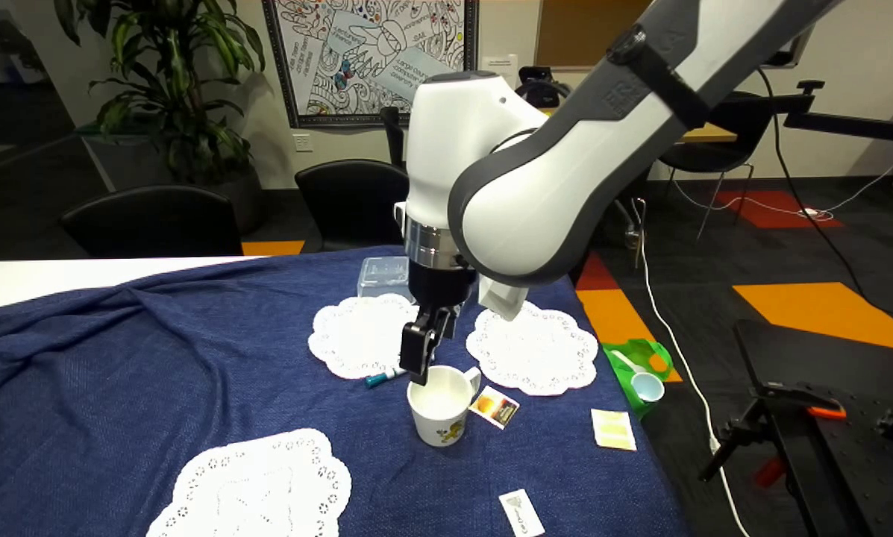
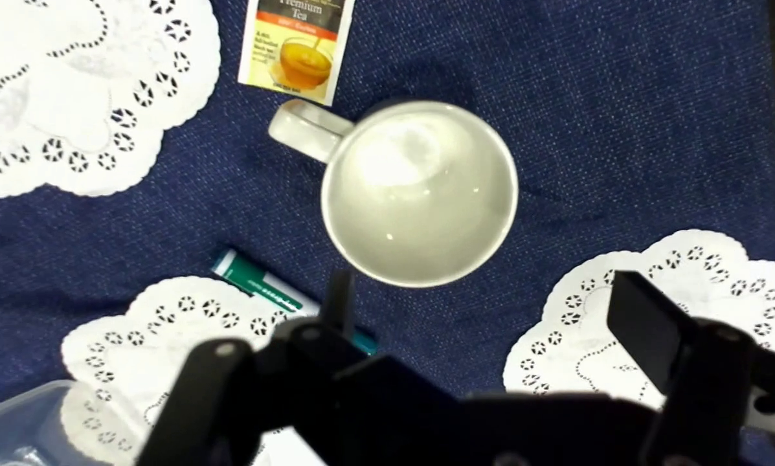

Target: Move the white mug to the right

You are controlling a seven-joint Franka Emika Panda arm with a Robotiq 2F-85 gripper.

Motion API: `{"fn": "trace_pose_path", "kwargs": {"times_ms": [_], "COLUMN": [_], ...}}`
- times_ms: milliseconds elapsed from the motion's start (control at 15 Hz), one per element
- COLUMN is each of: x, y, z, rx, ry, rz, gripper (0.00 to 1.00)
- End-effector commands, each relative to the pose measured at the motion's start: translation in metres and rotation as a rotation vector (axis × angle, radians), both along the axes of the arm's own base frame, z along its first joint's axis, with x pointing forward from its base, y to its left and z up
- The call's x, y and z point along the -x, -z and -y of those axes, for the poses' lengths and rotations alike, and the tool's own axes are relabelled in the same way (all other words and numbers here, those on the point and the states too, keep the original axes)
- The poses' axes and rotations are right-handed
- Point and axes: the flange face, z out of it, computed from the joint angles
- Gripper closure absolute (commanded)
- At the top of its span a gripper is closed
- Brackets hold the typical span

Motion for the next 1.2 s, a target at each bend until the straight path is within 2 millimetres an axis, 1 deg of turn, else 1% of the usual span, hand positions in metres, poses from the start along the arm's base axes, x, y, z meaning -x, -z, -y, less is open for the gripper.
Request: {"fn": "trace_pose_path", "kwargs": {"times_ms": [0, 333, 600, 733, 800, 933, 1133], "x": [-0.014, -0.016, -0.015, -0.015, -0.009, -0.010, -0.012], "y": [0.016, 0.052, 0.076, 0.082, 0.081, 0.085, 0.085], "z": [0.017, 0.041, 0.051, 0.054, 0.051, 0.053, 0.053], "rx": [0.036, 0.057, 0.060, 0.064, 0.053, 0.055, 0.056], "ry": [0.077, 0.138, 0.169, 0.171, 0.140, 0.141, 0.142], "rz": [0.007, -0.035, -0.065, -0.070, -0.080, -0.082, -0.078], "gripper": [0.00, 0.00, 0.00, 0.00, 0.00, 0.00, 0.00]}}
